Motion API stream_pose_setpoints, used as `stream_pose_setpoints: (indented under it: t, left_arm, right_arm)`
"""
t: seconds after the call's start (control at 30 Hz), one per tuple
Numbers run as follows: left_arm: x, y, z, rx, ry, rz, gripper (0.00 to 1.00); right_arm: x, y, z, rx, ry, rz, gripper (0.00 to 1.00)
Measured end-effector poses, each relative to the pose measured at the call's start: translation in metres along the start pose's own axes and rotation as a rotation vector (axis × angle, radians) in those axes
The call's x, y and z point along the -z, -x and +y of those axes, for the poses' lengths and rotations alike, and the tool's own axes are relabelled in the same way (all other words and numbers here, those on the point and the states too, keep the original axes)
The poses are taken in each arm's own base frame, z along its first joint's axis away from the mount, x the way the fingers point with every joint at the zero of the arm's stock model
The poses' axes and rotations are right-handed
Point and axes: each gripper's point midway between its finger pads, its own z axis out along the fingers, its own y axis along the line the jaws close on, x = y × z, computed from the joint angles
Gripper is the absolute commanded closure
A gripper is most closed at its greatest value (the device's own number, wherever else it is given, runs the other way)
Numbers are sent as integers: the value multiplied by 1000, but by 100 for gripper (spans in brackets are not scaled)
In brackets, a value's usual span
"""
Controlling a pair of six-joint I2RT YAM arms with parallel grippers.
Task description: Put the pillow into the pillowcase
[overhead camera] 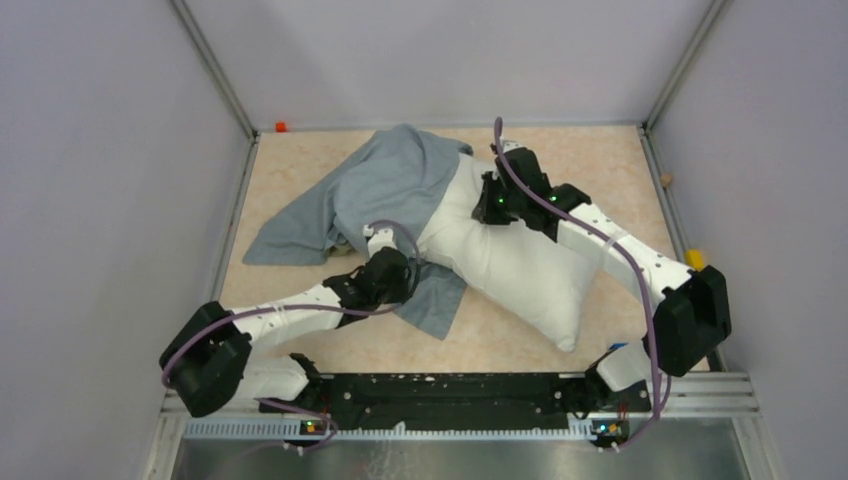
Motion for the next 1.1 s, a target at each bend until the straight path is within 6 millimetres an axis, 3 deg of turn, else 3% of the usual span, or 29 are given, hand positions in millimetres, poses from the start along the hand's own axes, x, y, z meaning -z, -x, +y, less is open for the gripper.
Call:
stream_pose_setpoints:
  t: [0.07,0.13,0.23,0.37,0.43,0.5,0.6,0.7,0.8,0.93,1.1]
  left_arm:
    - [3,6,-13,-40,-22,5,100]
    - [17,29,-45,-88,-97,-14,100]
    - [57,90,-114,-158,-249,-64,100]
    - [130,179,-219,-298,-470,-146,100]
    - [161,193,-252,-360,-567,-170,100]
    - [184,196,-269,-403,-640,-184,100]
    - [200,195,-271,-433,-693,-186,100]
    - [192,194,-261,-419,-702,-156,100]
    - [161,192,-233,-364,-649,-102,100]
    - [103,192,-174,-233,-524,3,100]
    - [68,203,-154,-166,-501,63,99]
  right_arm:
    - [-3,-1,0,0,-1,6,100]
    - [-4,0,1,1,-1,10,100]
    - [-3,9,6,6,-4,-7,100]
    - [0,36,24,1,-1,-84,100]
    - [4,48,38,-33,40,-117,100]
    - [9,54,54,-75,94,-128,100]
    - [13,55,77,-152,185,-114,100]
    - [10,51,82,-218,227,-91,100]
    - [2,44,69,-260,194,-75,100]
    - [-8,39,51,-286,119,-93,100]
    - [-5,43,49,-268,66,-136,100]
